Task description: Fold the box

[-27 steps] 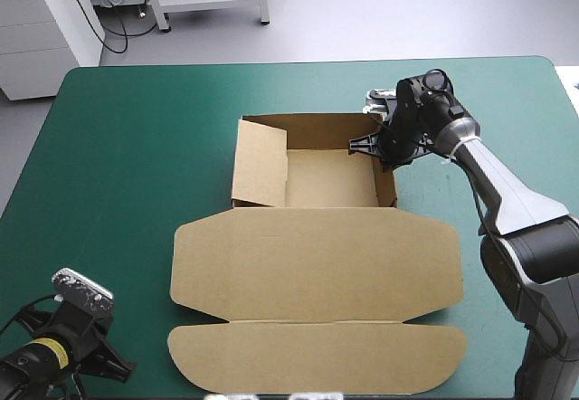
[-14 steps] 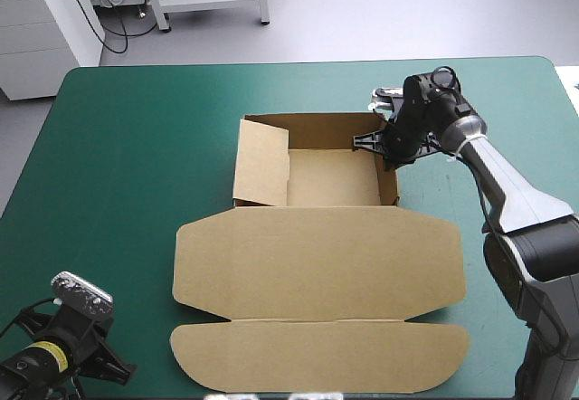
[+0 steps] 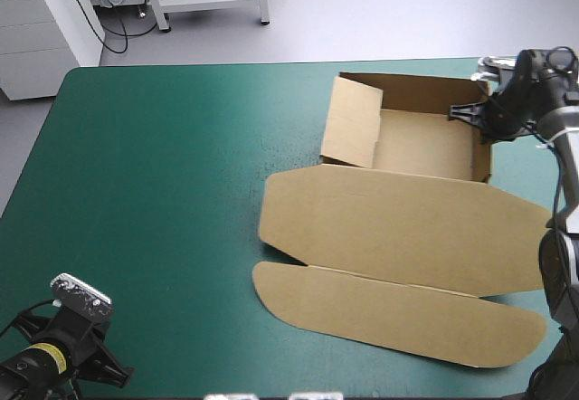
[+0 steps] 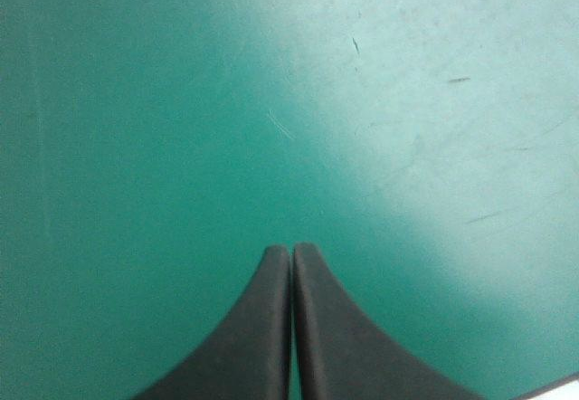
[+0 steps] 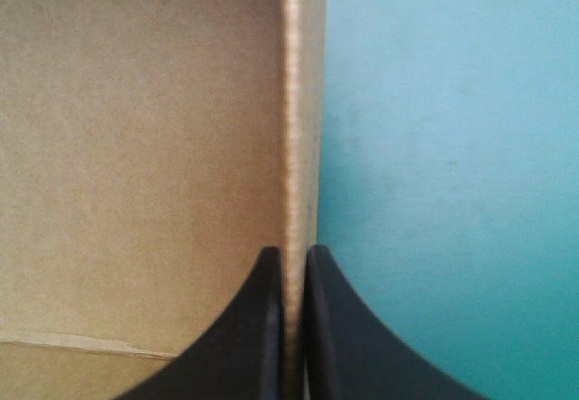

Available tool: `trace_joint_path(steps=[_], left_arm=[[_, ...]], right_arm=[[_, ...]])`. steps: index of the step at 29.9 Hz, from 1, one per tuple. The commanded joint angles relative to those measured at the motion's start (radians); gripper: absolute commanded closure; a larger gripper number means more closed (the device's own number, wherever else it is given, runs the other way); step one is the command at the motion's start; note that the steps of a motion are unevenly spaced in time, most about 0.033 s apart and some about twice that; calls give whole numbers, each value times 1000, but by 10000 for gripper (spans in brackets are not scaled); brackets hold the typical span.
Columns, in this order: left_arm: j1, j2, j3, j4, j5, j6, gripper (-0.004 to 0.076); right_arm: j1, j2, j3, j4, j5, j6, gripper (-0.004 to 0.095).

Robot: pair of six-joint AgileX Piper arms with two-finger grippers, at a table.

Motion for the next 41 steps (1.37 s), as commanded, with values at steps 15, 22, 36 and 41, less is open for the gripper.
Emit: trace_joint_path(steps=[15, 22, 36, 41], left_arm=[[-3, 6, -25, 14, -14, -10, 734], [-3, 6, -25, 14, 4, -10, 734], [-3, 6, -25, 23, 72, -10, 734], [-3, 6, -25, 24, 70, -10, 734]], right_arm=[[-362, -66, -25, -172, -15, 62, 847], [-366, -66, -16, -211, -15, 2, 535], [-366, -171, -14, -137, -15, -178, 563], [-366, -272, -9, 14, -15, -213, 837]])
